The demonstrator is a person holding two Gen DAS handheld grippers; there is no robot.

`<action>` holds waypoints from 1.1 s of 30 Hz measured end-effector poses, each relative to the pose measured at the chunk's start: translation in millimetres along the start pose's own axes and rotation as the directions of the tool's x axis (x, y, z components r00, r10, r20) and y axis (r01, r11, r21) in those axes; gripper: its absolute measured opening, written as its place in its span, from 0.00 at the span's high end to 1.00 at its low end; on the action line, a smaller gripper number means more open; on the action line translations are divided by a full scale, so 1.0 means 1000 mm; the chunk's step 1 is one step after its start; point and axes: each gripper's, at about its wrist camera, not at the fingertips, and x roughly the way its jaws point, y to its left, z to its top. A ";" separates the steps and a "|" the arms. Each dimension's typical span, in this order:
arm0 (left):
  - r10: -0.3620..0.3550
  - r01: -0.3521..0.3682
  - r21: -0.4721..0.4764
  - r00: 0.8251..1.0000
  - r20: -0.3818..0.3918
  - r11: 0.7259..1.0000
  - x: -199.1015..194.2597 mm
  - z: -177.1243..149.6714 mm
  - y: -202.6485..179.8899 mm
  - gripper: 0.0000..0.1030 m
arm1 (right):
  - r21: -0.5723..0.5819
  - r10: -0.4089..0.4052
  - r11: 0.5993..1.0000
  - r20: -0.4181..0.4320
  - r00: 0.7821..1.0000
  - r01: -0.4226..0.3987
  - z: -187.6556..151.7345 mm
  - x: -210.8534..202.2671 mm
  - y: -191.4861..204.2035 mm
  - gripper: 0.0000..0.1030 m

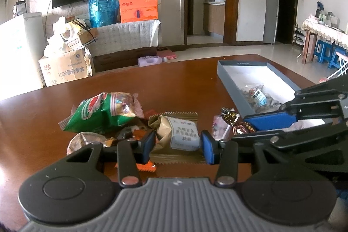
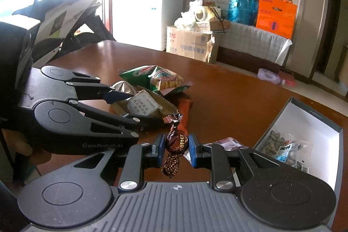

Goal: Organize snacks
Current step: 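Carry the beige packet with the left tool while the right tool carries the candies over the box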

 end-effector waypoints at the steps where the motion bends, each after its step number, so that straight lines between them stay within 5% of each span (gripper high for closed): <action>1: 0.000 0.000 -0.003 1.000 0.001 1.000 0.001 0.002 -0.002 0.57 | 0.006 -0.006 1.000 0.003 1.000 0.006 0.000 -0.001 -0.001 0.76; 33: -0.138 0.136 0.037 0.990 0.034 0.990 0.061 0.044 -0.102 0.57 | 0.229 -0.227 0.950 0.037 0.973 0.213 -0.026 -0.047 -0.099 0.76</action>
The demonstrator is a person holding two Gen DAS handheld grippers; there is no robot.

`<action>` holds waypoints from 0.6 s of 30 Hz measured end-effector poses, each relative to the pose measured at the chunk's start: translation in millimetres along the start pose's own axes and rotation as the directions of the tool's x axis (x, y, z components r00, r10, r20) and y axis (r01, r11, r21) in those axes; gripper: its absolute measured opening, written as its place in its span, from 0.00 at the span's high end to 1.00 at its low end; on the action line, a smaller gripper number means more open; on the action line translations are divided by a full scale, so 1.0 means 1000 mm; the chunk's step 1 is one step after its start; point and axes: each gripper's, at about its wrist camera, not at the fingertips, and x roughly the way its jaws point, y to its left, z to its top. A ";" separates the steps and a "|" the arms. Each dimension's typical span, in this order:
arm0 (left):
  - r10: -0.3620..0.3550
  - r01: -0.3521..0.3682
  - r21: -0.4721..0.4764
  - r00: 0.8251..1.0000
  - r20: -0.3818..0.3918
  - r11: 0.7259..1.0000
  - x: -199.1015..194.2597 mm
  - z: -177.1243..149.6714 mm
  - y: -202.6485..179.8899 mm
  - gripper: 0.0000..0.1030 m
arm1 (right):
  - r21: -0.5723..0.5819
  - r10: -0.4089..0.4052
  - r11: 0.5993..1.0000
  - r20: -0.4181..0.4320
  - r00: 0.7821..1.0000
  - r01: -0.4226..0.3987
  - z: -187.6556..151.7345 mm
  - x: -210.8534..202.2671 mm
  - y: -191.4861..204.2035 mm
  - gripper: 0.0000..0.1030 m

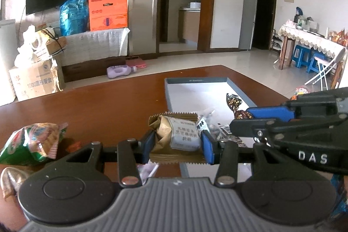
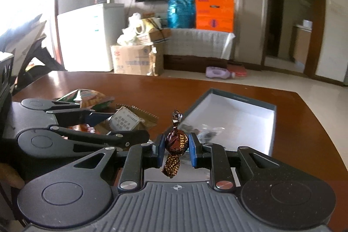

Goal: Organize snacks
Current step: 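Carry the beige packet with the left tool while the right tool carries the candies over the box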

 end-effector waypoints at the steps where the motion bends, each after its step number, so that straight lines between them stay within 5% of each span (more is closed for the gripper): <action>1: -0.001 0.001 0.011 1.000 -0.003 1.000 0.004 -0.001 -0.003 0.57 | 0.006 -0.006 1.000 -0.002 1.000 0.006 -0.001 0.001 -0.002 0.76; 18: -0.036 0.036 0.006 0.999 -0.020 0.999 0.032 -0.003 -0.024 0.57 | 0.100 -0.047 0.994 -0.038 0.998 0.051 -0.008 0.031 -0.030 0.76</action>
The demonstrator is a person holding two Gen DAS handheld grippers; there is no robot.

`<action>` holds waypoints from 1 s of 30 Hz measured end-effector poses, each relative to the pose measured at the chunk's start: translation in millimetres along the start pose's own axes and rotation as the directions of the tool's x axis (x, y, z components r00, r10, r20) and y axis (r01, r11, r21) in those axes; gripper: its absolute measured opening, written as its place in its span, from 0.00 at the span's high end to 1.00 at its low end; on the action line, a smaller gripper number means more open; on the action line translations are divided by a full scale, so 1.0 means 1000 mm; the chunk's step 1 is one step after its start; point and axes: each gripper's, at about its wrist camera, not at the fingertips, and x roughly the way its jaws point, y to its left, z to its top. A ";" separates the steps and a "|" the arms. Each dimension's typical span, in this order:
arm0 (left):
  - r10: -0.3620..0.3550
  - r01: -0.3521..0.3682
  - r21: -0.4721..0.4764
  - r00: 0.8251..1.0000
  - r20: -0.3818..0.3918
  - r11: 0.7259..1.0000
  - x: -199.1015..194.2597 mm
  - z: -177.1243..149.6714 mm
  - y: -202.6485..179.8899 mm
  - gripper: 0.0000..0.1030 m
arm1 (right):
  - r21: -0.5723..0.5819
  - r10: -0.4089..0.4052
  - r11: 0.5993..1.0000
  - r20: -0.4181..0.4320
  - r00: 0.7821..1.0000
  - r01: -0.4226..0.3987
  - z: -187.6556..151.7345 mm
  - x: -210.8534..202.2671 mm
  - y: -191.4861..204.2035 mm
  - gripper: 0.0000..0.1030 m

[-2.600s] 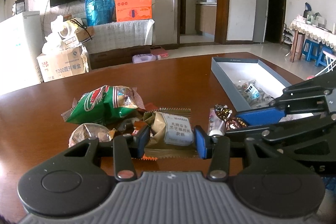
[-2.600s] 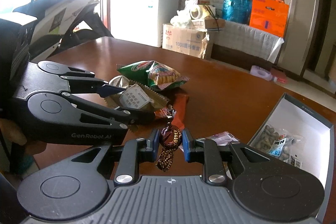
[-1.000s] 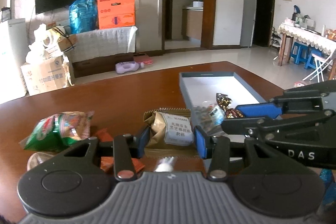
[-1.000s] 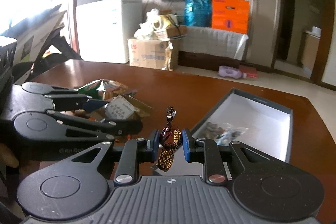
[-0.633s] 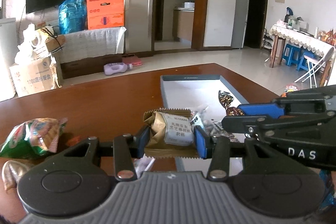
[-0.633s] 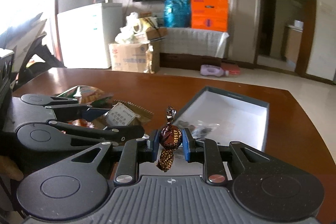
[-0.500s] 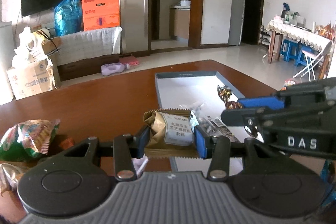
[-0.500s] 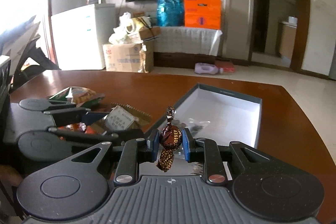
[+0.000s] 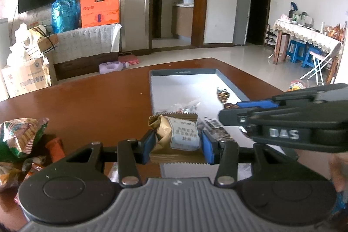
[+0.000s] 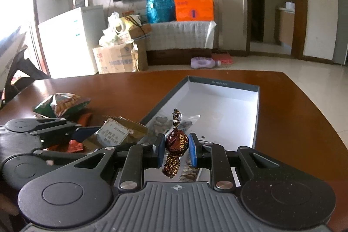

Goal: Organize snacks
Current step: 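Carry the beige packet with the left tool while the right tool carries the candies over the box, then lower and open both tools to release the packet and candies into the box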

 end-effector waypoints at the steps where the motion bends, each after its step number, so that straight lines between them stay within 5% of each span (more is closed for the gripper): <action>1: -0.005 0.005 0.003 1.000 0.005 1.000 0.001 0.001 -0.001 0.57 | 0.002 -0.003 1.000 -0.002 1.000 0.003 0.001 0.003 -0.002 0.76; 30: -0.002 0.002 -0.012 1.000 -0.007 1.000 0.033 0.001 -0.013 0.57 | 0.013 -0.047 0.999 -0.036 0.998 0.047 -0.001 0.038 -0.019 0.76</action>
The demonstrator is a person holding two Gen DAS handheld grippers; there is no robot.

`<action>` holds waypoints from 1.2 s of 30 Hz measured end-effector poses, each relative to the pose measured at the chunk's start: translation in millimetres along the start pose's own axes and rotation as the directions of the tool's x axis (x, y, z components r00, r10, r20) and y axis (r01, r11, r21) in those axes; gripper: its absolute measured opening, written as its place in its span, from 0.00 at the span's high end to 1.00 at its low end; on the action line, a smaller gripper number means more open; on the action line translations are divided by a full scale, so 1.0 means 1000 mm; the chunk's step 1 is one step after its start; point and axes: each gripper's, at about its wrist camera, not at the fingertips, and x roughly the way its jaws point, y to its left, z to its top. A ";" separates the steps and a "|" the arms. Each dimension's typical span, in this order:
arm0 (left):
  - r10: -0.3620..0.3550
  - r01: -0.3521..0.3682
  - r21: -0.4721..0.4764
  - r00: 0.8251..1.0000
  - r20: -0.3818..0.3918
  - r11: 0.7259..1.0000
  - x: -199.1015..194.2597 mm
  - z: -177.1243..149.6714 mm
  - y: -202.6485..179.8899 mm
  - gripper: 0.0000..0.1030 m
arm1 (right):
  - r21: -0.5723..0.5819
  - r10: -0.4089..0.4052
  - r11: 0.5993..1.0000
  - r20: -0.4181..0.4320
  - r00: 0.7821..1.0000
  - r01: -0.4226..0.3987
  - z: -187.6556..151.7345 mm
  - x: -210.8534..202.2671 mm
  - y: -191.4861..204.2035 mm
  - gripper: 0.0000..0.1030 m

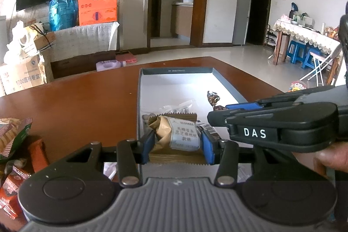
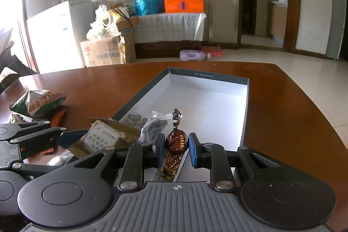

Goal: Organize snacks
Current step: 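Lower and open both tools to release the packet and candies into the box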

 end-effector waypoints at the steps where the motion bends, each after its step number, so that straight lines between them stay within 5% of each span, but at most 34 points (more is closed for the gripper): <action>1: -0.002 0.002 0.000 1.000 -0.002 1.000 0.001 0.001 0.000 0.57 | 0.002 -0.002 1.000 -0.001 1.000 0.002 0.000 0.000 0.000 0.76; 12: 0.001 -0.001 0.012 1.000 -0.014 1.000 0.008 0.007 -0.003 0.53 | 0.017 -0.031 0.999 0.002 1.000 0.031 -0.001 0.004 -0.002 0.76; 16: 0.016 -0.016 0.020 1.000 -0.004 1.000 0.006 0.008 -0.001 0.42 | 0.027 -0.037 0.999 0.010 0.999 0.036 -0.002 0.005 -0.004 0.71; 23: 0.019 -0.019 0.011 1.000 -0.008 1.000 0.007 0.010 0.002 0.39 | 0.030 -0.035 0.999 0.025 0.999 0.035 -0.001 0.001 -0.004 0.59; 30: 0.038 -0.038 0.004 0.999 0.006 0.999 0.003 0.006 -0.002 0.17 | 0.031 -0.034 0.999 0.032 0.999 0.033 0.000 0.001 -0.003 0.54; 36: 0.037 -0.037 -0.006 0.999 0.002 0.999 0.003 0.005 -0.003 0.16 | 0.030 -0.034 0.999 0.031 0.999 0.033 0.000 0.000 -0.004 0.49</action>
